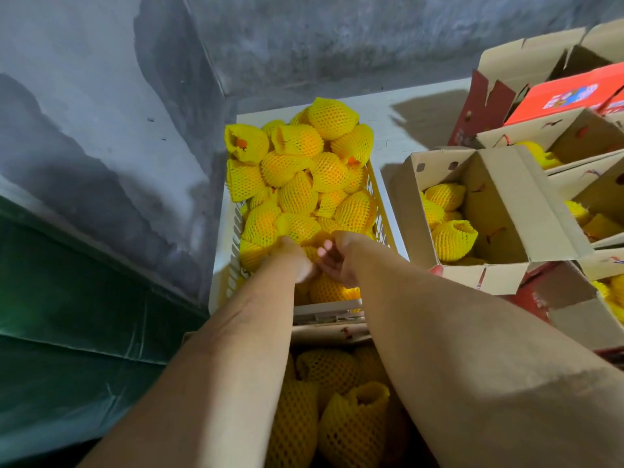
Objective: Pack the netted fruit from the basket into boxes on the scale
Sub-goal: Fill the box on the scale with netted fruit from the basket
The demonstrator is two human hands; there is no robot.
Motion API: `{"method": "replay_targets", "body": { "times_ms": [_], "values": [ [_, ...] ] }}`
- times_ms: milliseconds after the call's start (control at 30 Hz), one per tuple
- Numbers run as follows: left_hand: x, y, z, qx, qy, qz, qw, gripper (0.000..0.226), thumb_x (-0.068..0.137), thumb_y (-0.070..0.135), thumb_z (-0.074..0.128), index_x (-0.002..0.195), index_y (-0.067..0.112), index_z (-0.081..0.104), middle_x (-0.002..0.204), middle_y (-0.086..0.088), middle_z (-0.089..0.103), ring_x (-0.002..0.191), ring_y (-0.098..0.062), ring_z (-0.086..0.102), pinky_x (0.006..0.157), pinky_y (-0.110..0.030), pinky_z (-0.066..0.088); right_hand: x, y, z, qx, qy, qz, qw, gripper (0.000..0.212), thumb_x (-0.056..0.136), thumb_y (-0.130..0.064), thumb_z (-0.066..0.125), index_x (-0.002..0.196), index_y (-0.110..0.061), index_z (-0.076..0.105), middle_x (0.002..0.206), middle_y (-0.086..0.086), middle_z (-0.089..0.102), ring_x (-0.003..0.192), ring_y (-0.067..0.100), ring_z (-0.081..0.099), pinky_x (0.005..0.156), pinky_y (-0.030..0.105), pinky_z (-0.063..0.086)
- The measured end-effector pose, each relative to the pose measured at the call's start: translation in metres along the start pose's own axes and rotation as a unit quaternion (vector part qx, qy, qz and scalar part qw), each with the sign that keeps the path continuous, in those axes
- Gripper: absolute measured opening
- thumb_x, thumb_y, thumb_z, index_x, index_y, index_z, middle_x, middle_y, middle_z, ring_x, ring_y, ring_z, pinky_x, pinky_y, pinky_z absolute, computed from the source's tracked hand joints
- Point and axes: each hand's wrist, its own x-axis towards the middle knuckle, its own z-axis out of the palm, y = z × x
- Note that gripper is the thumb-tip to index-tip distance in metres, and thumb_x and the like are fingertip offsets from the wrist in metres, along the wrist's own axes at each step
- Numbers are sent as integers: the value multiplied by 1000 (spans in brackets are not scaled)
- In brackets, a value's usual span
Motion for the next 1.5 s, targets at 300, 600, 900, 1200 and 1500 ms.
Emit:
{"method": "replay_targets", "body": {
  "times_ms": [300,600,900,1200,1500],
  "values": [
    [-13,-2,0,-80,98,79,989,79,90,25,75,150,18,23,152,-18,33,132,-46,49,97,-49,46,-13,2,-17,-508,21,-141,849,34,104,-26,57,136,-15,62,139,13,60,127,34,60,101,38,55],
    [-92,-33,-50,-401,191,199,873,73,62,46,75,118,35,30,129,-12,51,107,-34,58,78,-40,48,-37,10,-30,-635,221,-265,691,70,92,-37,68,151,-20,35,157,17,26,143,40,33,101,49,46],
    [-202,-128,-21,-570,113,219,784,80,63,50,85,132,35,48,118,1,69,100,-14,72,74,-32,60,-144,25,-43,-306,147,-468,816,72,82,-36,80,143,-18,47,131,9,58,113,27,61,94,41,54],
    [-264,-172,12,-722,-78,199,658,66,78,41,79,139,29,59,129,-6,72,101,-25,72,68,-31,59,-251,189,-69,112,-177,-375,903,38,93,-25,75,126,-10,63,118,14,74,105,29,74,77,39,59],
    [-288,-189,33,-742,-172,203,615,64,82,34,79,142,29,59,135,-3,71,121,-27,70,82,-38,62,-286,221,-78,105,-152,-405,895,37,99,-50,63,125,-24,68,119,6,76,106,27,75,72,36,60]
  ]
}}
